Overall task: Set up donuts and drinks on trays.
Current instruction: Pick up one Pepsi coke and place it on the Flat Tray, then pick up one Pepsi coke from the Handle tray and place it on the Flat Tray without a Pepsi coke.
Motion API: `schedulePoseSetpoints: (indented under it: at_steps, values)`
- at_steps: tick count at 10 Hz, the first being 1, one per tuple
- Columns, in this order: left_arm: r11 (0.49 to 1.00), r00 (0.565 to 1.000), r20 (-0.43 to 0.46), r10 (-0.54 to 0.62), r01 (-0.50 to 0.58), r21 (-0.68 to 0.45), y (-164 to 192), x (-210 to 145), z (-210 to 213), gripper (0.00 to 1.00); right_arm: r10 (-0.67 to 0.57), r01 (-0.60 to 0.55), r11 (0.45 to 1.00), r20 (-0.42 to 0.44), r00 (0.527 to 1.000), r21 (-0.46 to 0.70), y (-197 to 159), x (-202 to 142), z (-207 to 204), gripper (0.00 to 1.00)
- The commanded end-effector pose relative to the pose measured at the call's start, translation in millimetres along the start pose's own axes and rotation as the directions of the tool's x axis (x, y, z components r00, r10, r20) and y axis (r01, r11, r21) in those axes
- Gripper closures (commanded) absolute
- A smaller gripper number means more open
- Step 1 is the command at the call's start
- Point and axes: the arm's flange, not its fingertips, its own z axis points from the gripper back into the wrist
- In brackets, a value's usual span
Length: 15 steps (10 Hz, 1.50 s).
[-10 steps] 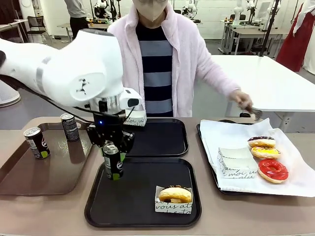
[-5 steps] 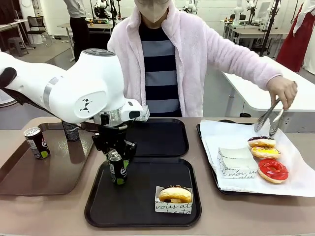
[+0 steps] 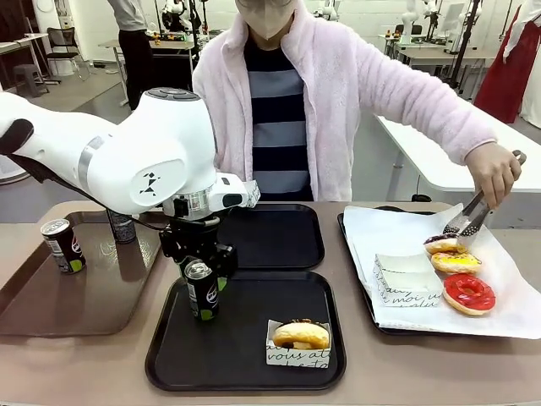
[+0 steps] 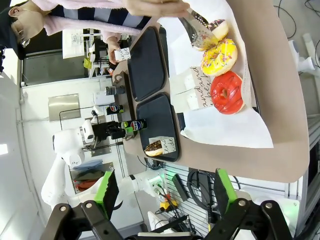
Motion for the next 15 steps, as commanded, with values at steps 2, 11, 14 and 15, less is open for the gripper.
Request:
schedulePoseSetpoints:
  at_steps: [2,11,14,15]
  values:
    - [1.000,1.000,-0.004,-0.007,0.007,-0.001,1.6,-0.4,2.9,0.00,0.001,-0.001,1.000,0.005,1.000,0.018,0.8,0.7,0.5,0.00]
    - [0.991,0.987,-0.087,0.135,-0.137,-0.010,114.3,-82.7,122.0,0.00,0.001,-0.001,1.000,0.005,1.000,0.018,0.8,0.7,0.5,0.00]
    - [0.975,0.971,-0.091,0.219,-0.221,-0.011,159.8,-89.7,104.4,0.00,0.001,-0.001,1.000,0.005,1.000,0.018,0.8,0.7,0.5,0.00]
    - [0.968,0.964,-0.096,0.248,-0.250,-0.010,167.0,-93.2,99.2,0.00,0.001,-0.001,1.000,0.005,1.000,0.018,0.8,0.7,0.5,0.00]
